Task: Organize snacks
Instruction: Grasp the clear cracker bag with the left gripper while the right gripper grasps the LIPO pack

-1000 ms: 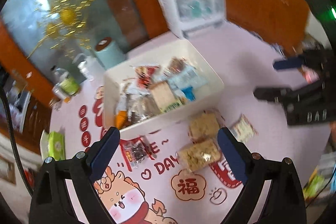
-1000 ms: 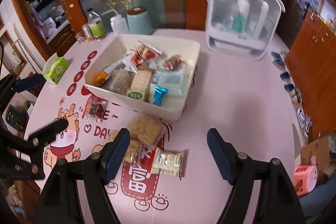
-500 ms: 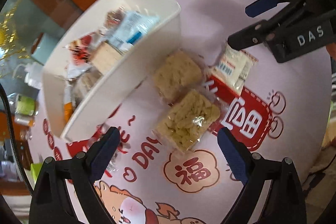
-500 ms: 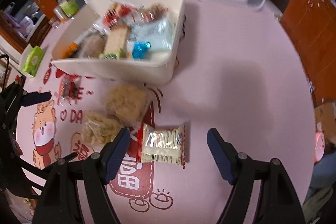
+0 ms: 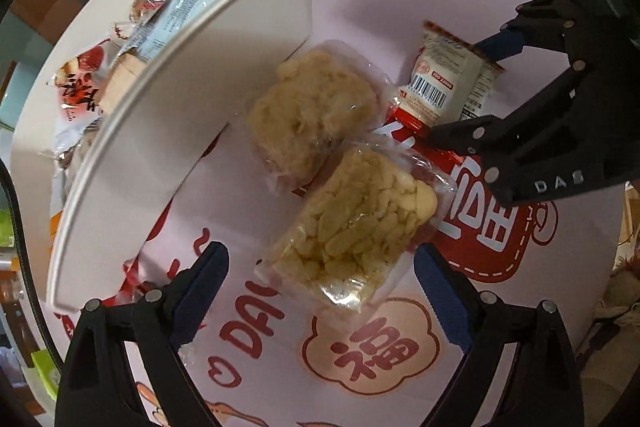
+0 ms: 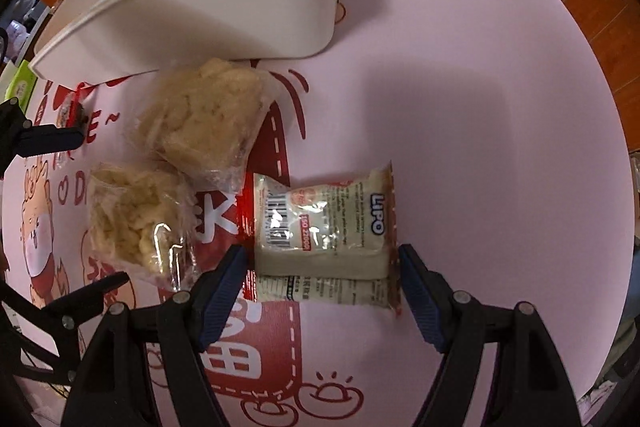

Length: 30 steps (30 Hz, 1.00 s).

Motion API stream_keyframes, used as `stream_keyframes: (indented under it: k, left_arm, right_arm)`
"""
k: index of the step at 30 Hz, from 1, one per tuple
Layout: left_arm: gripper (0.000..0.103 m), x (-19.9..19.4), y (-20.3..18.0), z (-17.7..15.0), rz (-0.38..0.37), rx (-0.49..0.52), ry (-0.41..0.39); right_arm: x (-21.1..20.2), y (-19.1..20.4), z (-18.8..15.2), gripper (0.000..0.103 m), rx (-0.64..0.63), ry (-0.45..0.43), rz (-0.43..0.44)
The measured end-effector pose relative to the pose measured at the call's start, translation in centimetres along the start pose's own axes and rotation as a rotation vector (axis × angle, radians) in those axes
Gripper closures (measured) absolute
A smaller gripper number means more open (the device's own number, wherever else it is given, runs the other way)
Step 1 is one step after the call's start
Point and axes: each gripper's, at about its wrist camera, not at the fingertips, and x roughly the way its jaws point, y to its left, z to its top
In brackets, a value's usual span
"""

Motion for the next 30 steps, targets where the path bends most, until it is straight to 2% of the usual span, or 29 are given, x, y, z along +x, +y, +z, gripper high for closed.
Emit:
stream_keyframes:
  k: [3, 7, 11, 13, 15, 18, 24, 30]
  left_arm:
    - [0.010, 0.9, 0.4, 0.3, -0.018, -0.013, 0.005]
    - [0.010, 1.8, 0.9, 0.6, -0.041, -0.029, 0.004]
    - [0.010, 2.5, 0.4, 0.8, -0.038, -0.032, 0.009]
    - [0.015, 3.0, 0.1, 1.1, -0.037, -0.040, 0.013]
    - [0.024, 3.3, -0.1, 1.0, -0.042, -0.058, 0.011]
    - [0.029, 3.2, -0.5, 0.6, -0.027, -0.103, 0.005]
    - [0.039, 2.5, -0.3, -1.1, -0.033, -0.309, -0.006]
    - [0.041, 1.6, -0.4, -3.7, -0.030, -0.514, -0.024]
  right_arm:
    - [0.0, 0.5, -0.2, 0.028, -0.015, -0.026, -0.022]
    - [-0.4, 0.5, -0.8, 0.039, 0.002, -0.059, -0.016]
    - [-0.8, -0.1, -1.8, 0.043, 0.029, -0.065, -0.014]
    - [-0.9, -0.5, -2.1, 0.046, 0.039, -0.066, -0.011]
    - [-1.1, -0.8, -2.6, 0.047, 0.050, -0.066, -0.006]
    - [-1.2, -1.5, -3.5, 0.049, 0.062, -0.067, -0.001]
    - [-1.6, -2.2, -5.0, 0.051, 0.071, -0.066, 0.022]
    - [-2.5, -2.6, -5.7, 0.053, 0.047, -0.071, 0.039]
